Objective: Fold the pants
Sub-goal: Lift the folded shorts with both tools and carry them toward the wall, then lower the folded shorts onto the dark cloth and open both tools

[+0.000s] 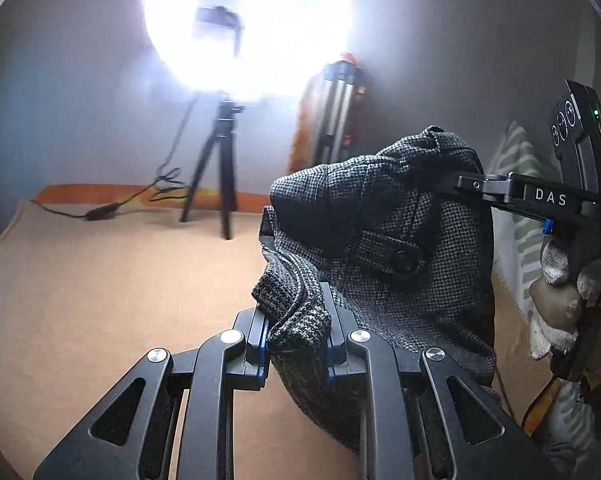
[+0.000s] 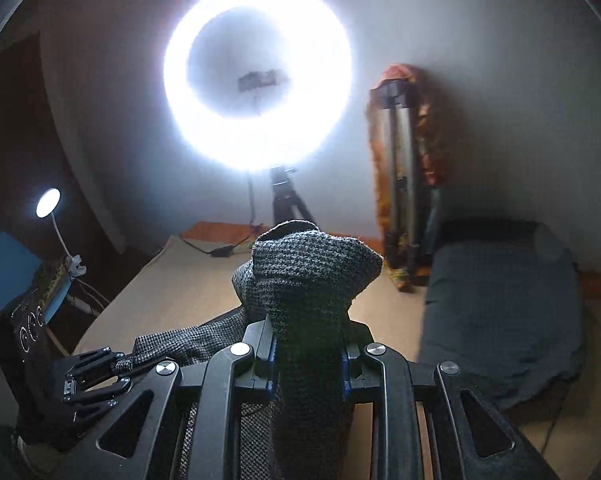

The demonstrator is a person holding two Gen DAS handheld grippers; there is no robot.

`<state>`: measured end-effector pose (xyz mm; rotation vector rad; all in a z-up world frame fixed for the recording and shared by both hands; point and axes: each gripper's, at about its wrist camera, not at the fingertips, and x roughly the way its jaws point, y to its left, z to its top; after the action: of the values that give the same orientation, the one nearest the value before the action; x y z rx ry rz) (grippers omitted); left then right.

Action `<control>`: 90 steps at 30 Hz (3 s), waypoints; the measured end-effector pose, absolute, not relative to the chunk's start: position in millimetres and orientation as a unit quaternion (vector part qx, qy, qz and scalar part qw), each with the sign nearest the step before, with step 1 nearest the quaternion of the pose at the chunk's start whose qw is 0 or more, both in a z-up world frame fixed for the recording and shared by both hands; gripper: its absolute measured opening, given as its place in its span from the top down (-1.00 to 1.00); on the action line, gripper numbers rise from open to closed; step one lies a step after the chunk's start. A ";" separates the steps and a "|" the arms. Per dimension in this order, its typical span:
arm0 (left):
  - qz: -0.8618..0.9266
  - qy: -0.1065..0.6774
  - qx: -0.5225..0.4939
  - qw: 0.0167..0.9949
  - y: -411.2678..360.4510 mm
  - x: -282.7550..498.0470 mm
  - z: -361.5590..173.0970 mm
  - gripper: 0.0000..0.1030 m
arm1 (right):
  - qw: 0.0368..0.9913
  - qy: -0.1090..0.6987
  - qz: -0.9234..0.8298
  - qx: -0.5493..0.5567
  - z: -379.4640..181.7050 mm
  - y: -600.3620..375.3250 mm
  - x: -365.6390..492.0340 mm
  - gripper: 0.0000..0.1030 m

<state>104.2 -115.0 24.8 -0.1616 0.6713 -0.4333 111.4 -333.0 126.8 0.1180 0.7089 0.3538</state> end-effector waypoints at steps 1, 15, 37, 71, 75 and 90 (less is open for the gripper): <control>-0.215 0.326 -0.080 0.917 -122.1 105.6 25.0 0.65 | 0.922 0.344 0.169 0.057 127.7 -339.7 110.9 0.58; -0.270 0.311 -0.079 0.908 -235.2 146.6 34.5 0.65 | 0.937 0.326 0.109 0.056 142.4 -450.6 135.6 0.59; -0.269 0.264 -0.045 0.925 -335.4 220.6 38.4 0.65 | 0.942 0.313 0.102 0.067 140.3 -553.4 247.2 0.59; -0.217 0.378 -0.025 0.900 -322.5 237.5 -23.8 0.22 | 0.915 0.402 -0.040 0.021 58.4 -600.1 304.9 -0.25; -0.189 0.394 -0.026 0.899 -309.1 239.0 -23.4 0.17 | 0.915 0.401 -0.046 0.020 62.8 -597.1 295.6 -0.31; -0.182 0.388 -0.031 0.903 -277.3 192.8 10.6 0.18 | 0.937 0.346 -0.003 0.042 91.2 -586.2 245.2 0.35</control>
<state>192.8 -277.3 10.6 -0.0638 0.8024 -0.3766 245.2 -586.2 91.2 0.0855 0.7063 -0.0063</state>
